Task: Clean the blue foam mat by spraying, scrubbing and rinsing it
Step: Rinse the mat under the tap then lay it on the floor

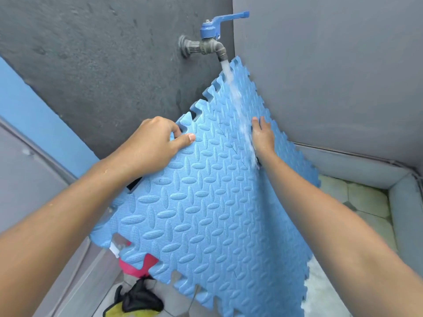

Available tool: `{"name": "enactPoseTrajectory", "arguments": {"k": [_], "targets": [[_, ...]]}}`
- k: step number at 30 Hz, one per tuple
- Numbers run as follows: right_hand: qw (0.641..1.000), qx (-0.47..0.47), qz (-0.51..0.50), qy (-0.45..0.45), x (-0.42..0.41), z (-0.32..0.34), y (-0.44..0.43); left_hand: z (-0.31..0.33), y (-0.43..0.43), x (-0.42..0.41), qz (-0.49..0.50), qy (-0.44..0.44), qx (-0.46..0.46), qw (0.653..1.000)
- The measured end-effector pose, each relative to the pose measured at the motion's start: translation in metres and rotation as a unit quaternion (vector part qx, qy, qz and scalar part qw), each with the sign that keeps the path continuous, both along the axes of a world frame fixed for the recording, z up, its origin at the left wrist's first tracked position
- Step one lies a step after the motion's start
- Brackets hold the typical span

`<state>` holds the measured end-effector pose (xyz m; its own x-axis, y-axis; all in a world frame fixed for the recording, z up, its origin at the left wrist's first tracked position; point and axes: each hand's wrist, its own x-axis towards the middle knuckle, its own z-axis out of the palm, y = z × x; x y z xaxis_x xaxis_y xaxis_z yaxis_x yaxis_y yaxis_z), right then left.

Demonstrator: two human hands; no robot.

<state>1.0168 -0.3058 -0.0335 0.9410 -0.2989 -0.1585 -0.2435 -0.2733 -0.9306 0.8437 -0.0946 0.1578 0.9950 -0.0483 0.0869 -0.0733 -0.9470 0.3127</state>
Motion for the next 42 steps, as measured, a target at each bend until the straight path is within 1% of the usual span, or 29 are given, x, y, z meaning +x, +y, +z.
{"name": "enactPoseTrajectory", "arguments": {"k": [2, 4, 6, 8, 9, 10, 11, 12, 13, 14, 15, 16, 17, 18, 20, 21, 23, 25, 26, 28, 31, 32, 33, 34, 36, 37, 38, 39, 42], "targets": [[0.992, 0.000, 0.062, -0.111, -0.044, 0.037, 0.038, 0.003, -0.004, 0.000, 0.006, 0.006, 0.008, 1.000], [0.968, -0.039, 0.132, -0.210, -0.090, 0.060, 0.073, 0.005, -0.006, -0.001, 0.014, 0.012, 0.017, 1.000], [0.948, -0.045, 0.167, -0.266, -0.120, 0.063, 0.084, 0.008, -0.007, -0.004, 0.017, 0.011, 0.021, 1.000], [0.935, -0.074, 0.181, -0.297, -0.123, 0.037, 0.063, 0.010, -0.006, -0.005, 0.017, 0.009, 0.016, 1.000], [0.939, -0.092, 0.170, -0.286, -0.119, 0.012, 0.044, 0.011, -0.006, -0.005, 0.018, 0.012, 0.014, 1.000], [0.954, -0.099, 0.142, -0.246, -0.118, -0.019, 0.021, 0.010, -0.006, -0.005, 0.018, 0.015, 0.013, 1.000], [0.976, -0.086, 0.097, -0.174, -0.123, -0.052, -0.003, 0.010, -0.007, -0.005, 0.019, 0.016, 0.011, 1.000], [0.994, -0.066, 0.041, -0.082, -0.132, -0.085, -0.028, 0.009, -0.007, -0.004, 0.020, 0.015, 0.008, 1.000], [0.999, -0.048, -0.008, 0.003, -0.144, -0.114, -0.050, 0.009, -0.008, -0.003, 0.020, 0.015, 0.006, 1.000], [0.996, -0.035, -0.038, 0.066, -0.153, -0.135, -0.068, 0.009, -0.009, -0.003, 0.020, 0.014, 0.005, 1.000], [0.993, -0.029, -0.051, 0.102, -0.156, -0.145, -0.077, 0.009, -0.010, -0.003, 0.019, 0.013, 0.003, 1.000], [0.990, -0.032, -0.062, 0.120, -0.151, -0.141, -0.076, 0.009, -0.010, -0.002, 0.021, 0.014, -0.001, 1.000], [0.990, -0.036, -0.070, 0.116, -0.141, -0.128, -0.067, 0.010, -0.010, -0.003, 0.023, 0.018, -0.003, 1.000], [0.994, -0.039, -0.061, 0.084, -0.130, -0.106, -0.051, 0.011, -0.010, -0.003, 0.026, 0.024, -0.005, 0.999], [0.998, -0.042, -0.002, -0.037, -0.114, -0.053, -0.007, 0.012, -0.009, -0.001, 0.033, 0.031, -0.008, 0.999], [0.995, -0.043, 0.026, -0.082, -0.116, -0.028, 0.020, 0.012, -0.009, 0.000, 0.034, 0.034, -0.008, 0.999], [0.991, -0.035, 0.056, -0.114, -0.140, 0.020, 0.070, 0.012, -0.008, 0.003, 0.037, 0.036, -0.012, 0.999], [0.983, -0.051, 0.079, -0.160, -0.179, 0.060, 0.107, 0.013, -0.007, 0.006, 0.037, 0.037, -0.012, 0.999], [0.973, -0.063, 0.102, -0.197, -0.199, 0.069, 0.119, 0.013, -0.006, 0.007, 0.037, 0.040, -0.012, 0.998], [0.947, -0.087, 0.159, -0.265, -0.237, 0.064, 0.127, 0.012, -0.005, 0.010, 0.040, 0.047, -0.014, 0.998], [0.918, -0.126, 0.210, -0.313, -0.272, 0.012, 0.106, 0.008, -0.006, 0.009, 0.040, 0.044, -0.016, 0.998], [0.918, -0.137, 0.210, -0.307, -0.276, -0.015, 0.093, 0.007, -0.007, 0.009, 0.040, 0.040, -0.015, 0.998], [0.928, -0.145, 0.195, -0.283, -0.274, -0.043, 0.077, 0.006, -0.007, 0.008, 0.041, 0.038, -0.015, 0.998], [0.946, -0.148, 0.161, -0.239, -0.266, -0.071, 0.059, 0.006, -0.009, 0.007, 0.042, 0.036, -0.015, 0.998], [0.987, -0.115, 0.055, -0.095, -0.240, -0.112, 0.018, 0.006, -0.009, 0.005, 0.042, 0.034, -0.010, 0.999], [0.996, -0.091, 0.007, -0.017, -0.225, -0.125, -0.001, 0.007, -0.009, 0.005, 0.039, 0.033, -0.007, 0.999], [0.995, -0.083, -0.022, 0.042, -0.211, -0.135, -0.016, 0.007, -0.009, 0.005, 0.035, 0.032, -0.005, 0.999], [0.993, -0.091, -0.029, 0.072, -0.200, -0.139, -0.027, 0.007, -0.008, 0.005, 0.031, 0.032, -0.003, 0.999], [0.987, -0.120, -0.007, 0.110, -0.177, -0.136, -0.048, 0.009, -0.008, 0.008, 0.024, 0.023, 0.004, 0.999]]}}
